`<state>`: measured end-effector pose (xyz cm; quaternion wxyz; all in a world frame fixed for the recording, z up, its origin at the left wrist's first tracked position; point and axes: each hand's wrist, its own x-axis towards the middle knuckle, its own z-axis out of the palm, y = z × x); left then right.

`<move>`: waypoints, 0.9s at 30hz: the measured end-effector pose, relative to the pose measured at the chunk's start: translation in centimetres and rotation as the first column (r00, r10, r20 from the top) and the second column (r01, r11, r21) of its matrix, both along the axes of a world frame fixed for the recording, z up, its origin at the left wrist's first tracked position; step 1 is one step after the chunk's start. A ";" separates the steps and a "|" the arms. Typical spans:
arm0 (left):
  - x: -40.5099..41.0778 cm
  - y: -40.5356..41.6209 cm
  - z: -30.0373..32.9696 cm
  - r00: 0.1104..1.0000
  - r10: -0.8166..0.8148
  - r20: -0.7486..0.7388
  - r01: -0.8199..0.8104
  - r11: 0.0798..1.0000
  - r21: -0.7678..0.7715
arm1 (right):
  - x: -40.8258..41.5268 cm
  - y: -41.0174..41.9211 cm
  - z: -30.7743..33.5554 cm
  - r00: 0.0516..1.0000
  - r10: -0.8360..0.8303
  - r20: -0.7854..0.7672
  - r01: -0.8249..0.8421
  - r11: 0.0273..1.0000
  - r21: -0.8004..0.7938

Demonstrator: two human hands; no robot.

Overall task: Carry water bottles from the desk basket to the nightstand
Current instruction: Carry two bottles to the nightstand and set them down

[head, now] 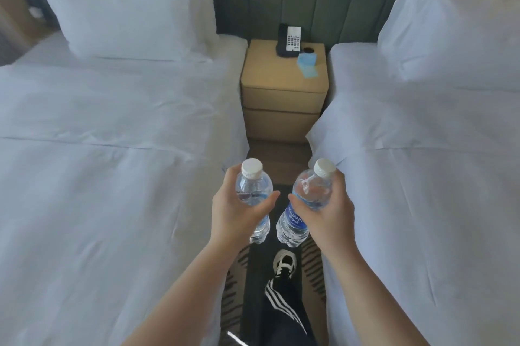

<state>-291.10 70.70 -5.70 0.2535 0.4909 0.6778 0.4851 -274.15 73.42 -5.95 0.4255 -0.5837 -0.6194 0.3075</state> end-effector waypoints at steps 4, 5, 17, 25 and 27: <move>-0.1 10.5 -0.6 1.000 -0.006 0.012 0.006 1.000 0.002 | -0.8 10.3 -0.1 0.999 0.040 -0.001 -0.040 0.998 0.044; -0.1 13.2 -0.5 1.000 -0.003 0.020 0.003 1.000 0.004 | -0.9 13.0 0.1 0.998 0.060 0.002 -0.060 0.997 0.051; -0.5 38.1 1.8 0.999 -0.009 0.034 0.007 0.999 0.050 | -1.6 37.5 2.3 0.998 0.070 -0.005 -0.070 0.996 0.062; -3.1 53.2 -0.7 0.998 -0.030 0.047 0.028 0.999 0.039 | -4.0 51.9 -0.3 0.999 0.052 0.001 -0.052 0.998 0.039; -3.9 57.6 -0.9 0.998 -0.046 0.052 0.044 0.998 0.039 | -5.1 56.3 -0.5 0.998 0.057 -0.001 -0.057 0.998 0.042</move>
